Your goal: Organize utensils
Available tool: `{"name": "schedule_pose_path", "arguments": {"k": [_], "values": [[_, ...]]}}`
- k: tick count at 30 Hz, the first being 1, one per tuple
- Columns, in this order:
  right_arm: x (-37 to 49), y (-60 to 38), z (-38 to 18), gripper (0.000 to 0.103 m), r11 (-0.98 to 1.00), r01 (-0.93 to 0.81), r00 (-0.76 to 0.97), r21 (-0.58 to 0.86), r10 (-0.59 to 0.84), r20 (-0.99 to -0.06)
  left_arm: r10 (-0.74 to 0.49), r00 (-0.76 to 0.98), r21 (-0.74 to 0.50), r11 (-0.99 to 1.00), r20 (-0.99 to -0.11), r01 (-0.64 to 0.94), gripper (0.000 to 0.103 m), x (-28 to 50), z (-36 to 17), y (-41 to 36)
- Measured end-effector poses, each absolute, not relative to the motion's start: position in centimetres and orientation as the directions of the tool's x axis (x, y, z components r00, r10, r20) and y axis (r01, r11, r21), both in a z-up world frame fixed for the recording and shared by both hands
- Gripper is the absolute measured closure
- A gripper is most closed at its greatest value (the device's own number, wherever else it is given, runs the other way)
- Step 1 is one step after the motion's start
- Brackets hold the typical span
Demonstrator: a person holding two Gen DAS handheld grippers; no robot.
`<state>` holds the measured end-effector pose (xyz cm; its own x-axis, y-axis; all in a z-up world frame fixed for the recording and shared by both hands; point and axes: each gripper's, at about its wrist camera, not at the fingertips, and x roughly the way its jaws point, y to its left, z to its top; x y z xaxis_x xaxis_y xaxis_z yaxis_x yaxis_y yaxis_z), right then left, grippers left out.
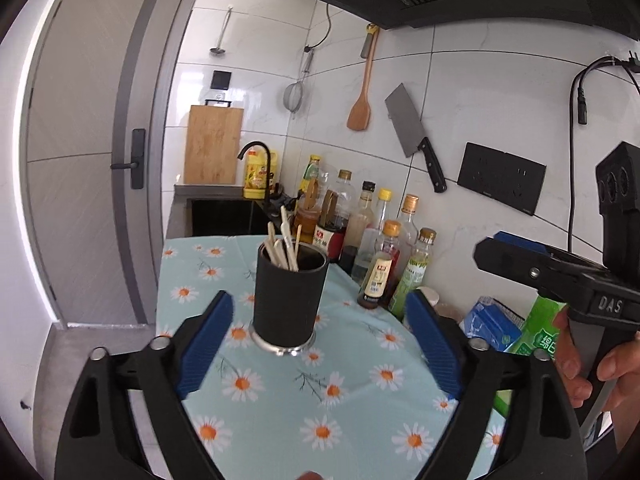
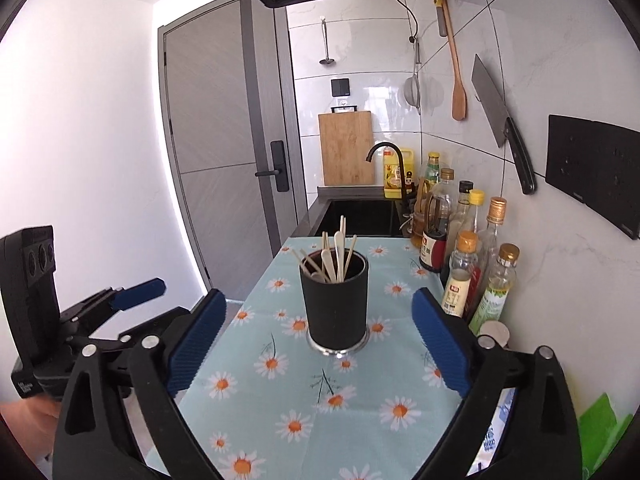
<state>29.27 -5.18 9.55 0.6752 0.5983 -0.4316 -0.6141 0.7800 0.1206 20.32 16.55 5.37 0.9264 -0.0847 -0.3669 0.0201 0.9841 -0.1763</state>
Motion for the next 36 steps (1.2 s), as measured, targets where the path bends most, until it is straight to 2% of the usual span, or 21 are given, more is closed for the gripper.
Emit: {"name": "schedule_pose_path", "arguments": {"k": [1,4,19,25,36], "values": [[28.7,-5.5,9.4,0.007,0.786,-0.608,0.683,0.115,0.591,-0.431,-0.065,0.926,-0.177,0.984,-0.371,-0.001,0.007,19.7,5.3,16.4],[26.8,-6.3,9.3,0.005,0.788,-0.608,0.696,0.098,0.588,-0.412,-0.045,0.924,-0.186,0.982,-0.381,-0.029,0.007,18.4,5.2,16.0],[23.3,-8.8,4.5,0.005,0.734,-0.669,0.572,0.121,0.611,-0.547,-0.047,0.862,-0.213,0.974,-0.505,-0.071,0.007,13.9,2.2,11.7],[22.8,-10.4,3.5,0.005,0.731,-0.667,0.55,0.14,0.611,-0.569,-0.04,0.831,-0.218,0.971,-0.554,-0.099,0.007,13.0,0.6,10.2],[22.6,-12.8,1.5,0.005,0.722,-0.673,0.513,0.159,0.611,-0.603,-0.039,0.809,-0.215,0.97,-0.587,-0.11,0.007,12.5,-1.2,7.3]]}}
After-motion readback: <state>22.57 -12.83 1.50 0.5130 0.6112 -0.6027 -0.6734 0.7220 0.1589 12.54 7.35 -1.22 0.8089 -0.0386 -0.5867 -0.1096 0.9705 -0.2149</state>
